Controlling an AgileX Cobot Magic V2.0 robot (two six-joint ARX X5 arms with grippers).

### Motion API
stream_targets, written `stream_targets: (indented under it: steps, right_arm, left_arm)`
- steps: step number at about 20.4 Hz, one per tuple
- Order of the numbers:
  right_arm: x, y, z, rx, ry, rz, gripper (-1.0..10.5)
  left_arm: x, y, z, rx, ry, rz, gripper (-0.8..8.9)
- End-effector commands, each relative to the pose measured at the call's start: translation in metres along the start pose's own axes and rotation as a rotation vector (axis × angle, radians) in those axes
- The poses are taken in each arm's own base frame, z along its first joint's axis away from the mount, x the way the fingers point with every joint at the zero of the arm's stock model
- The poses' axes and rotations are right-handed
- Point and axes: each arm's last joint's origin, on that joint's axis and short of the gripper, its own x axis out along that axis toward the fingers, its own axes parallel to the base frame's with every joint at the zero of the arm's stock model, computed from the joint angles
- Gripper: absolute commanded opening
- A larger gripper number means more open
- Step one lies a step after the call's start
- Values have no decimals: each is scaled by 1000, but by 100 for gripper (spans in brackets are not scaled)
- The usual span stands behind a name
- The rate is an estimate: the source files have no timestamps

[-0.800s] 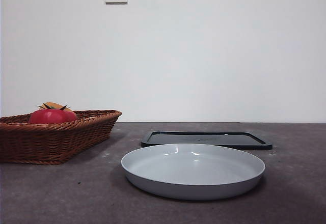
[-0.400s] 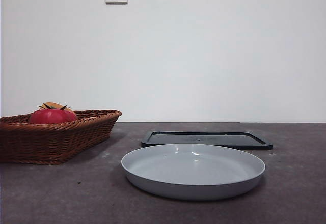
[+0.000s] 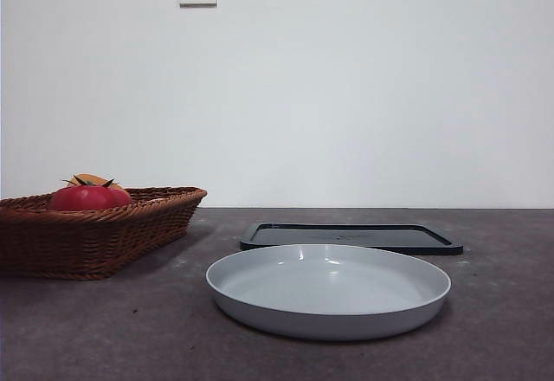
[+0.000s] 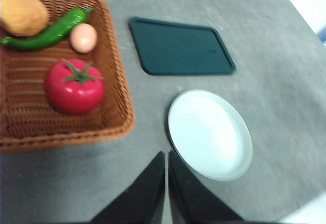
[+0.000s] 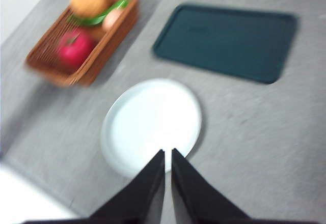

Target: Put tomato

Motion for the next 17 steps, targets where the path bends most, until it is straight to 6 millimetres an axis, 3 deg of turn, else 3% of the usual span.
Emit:
stream_targets:
  steps: [1, 11, 15, 17]
  right_arm:
    - [-2, 7, 3, -62, 24, 41, 12]
    - [1, 15, -2, -124, 81, 103, 13]
    - [1, 15, -2, -124, 81, 100, 39]
    - [1, 15, -2, -124, 81, 100, 143]
  left_arm:
    - [-5, -5, 2, 47, 20, -19, 10]
    - [-7, -6, -3, 65, 71, -22, 16]
    - [-7, -6, -3, 64, 72, -21, 151]
    - [-7, -6, -3, 64, 72, -21, 269]
